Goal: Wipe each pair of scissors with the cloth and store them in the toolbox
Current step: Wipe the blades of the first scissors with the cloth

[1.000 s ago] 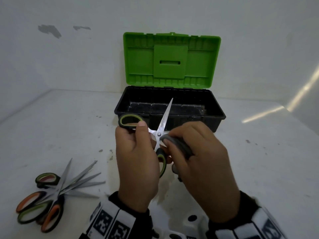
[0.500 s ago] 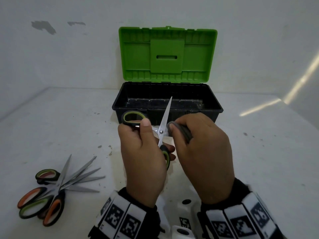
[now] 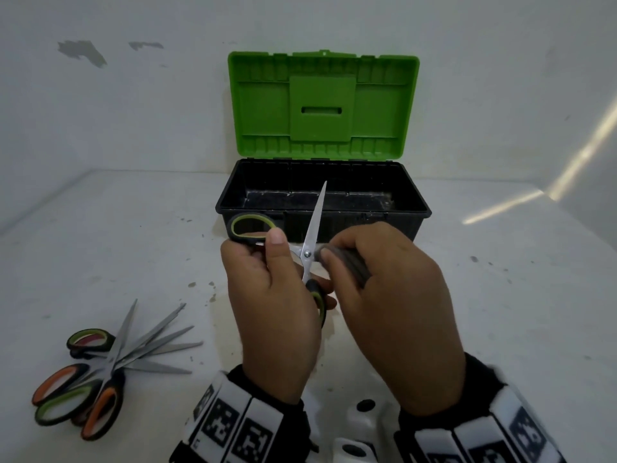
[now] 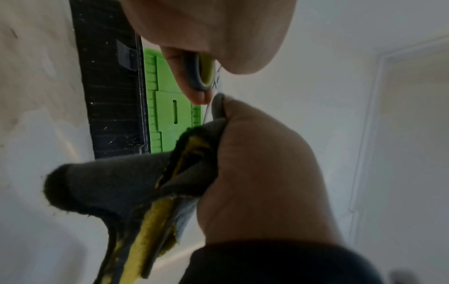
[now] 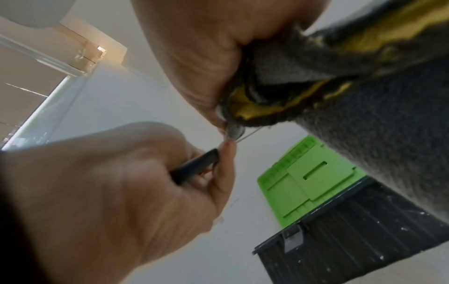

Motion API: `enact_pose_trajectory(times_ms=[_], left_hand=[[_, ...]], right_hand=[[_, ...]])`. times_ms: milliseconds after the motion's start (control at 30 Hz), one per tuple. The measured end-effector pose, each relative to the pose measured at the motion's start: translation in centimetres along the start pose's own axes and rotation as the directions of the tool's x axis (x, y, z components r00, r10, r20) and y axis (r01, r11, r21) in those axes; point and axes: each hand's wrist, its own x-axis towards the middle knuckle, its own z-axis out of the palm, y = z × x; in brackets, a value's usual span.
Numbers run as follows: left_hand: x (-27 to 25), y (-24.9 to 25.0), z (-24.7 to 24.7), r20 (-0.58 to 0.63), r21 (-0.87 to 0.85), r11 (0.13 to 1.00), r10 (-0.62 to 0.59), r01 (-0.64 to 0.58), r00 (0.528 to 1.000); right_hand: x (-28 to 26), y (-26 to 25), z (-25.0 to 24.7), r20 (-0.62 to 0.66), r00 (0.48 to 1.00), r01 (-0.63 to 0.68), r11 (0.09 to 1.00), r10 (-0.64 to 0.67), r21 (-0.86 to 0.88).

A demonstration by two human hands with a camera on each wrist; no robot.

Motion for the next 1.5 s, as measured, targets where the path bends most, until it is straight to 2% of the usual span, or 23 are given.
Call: enact_pose_trajectory(times_ms=[67,200,367,500,633,767,867,967,1200,1267,1400,1500], left_hand=[[0.1,-0.4,0.1,-0.010,0.025,0.999,0.033,-0.032,0.999],[-0.2,-0.6,0.3,-0.017,-0.018,1.000,0.015,-0.015,1.000],[0.0,-1.2,0.4,-0.033,0.020,0.998,0.053,-0.053,0.998],[-0.1,-1.1,0.7,-0.032,-0.034,0.999,0.034,-0.035,0.999],[0.0,-1.4,0.8,-0.047,-0.063,0.998,0.000,-0.003,0.999],[0.0,-1.5,1.0,-0.084,-0.107,0.994,-0.017,0.008,0.996],[-0.2,-1.7,1.3,-0.101,-0.113,0.993,0.005,-0.016,0.995],[-0.5,-1.7,1.6,-0.128,-0.131,0.990,0.033,-0.049,0.991],[-0.5,-1.8,1.8,-0.132,-0.097,0.989,0.099,-0.113,0.986],[-0.5,-1.5,1.9,-0.125,-0.086,0.988,0.118,-0.129,0.985],[-0.2,-0.8,1.8,-0.096,-0.078,0.985,0.144,-0.152,0.985],[0.0,-0.8,1.7,-0.116,-0.047,0.981,0.184,-0.190,0.976]], right_hand=[[-0.2,-0.2,0.5,0.002,1.000,0.012,1.000,-0.012,-0.022],[-0.1,0.9,0.8,-0.037,0.999,-0.004,0.999,0.003,-0.042],[-0.6,0.3,1.3,-0.019,1.000,0.014,0.999,-0.014,-0.036],[-0.5,1.3,1.2,-0.038,0.998,-0.053,0.998,0.052,-0.038],[-0.8,1.1,1.4,-0.047,0.999,-0.016,1.000,0.015,-0.021],[-0.9,1.8,0.9,-0.113,0.992,-0.052,0.998,0.054,0.024],[-1.0,1.1,0.6,-0.145,0.989,-0.018,0.998,0.026,0.057],[-1.0,0.7,1.0,-0.102,0.995,0.005,0.999,-0.002,0.037],[-0.6,1.3,0.4,-0.087,0.995,-0.056,0.998,0.058,0.031],[-0.5,0.7,0.3,-0.074,0.996,-0.049,0.997,0.054,0.063],[0.0,1.3,-0.5,-0.094,0.978,-0.162,0.965,0.185,0.208],[0.0,0.9,-0.3,-0.085,0.983,-0.141,0.966,0.163,0.218]])
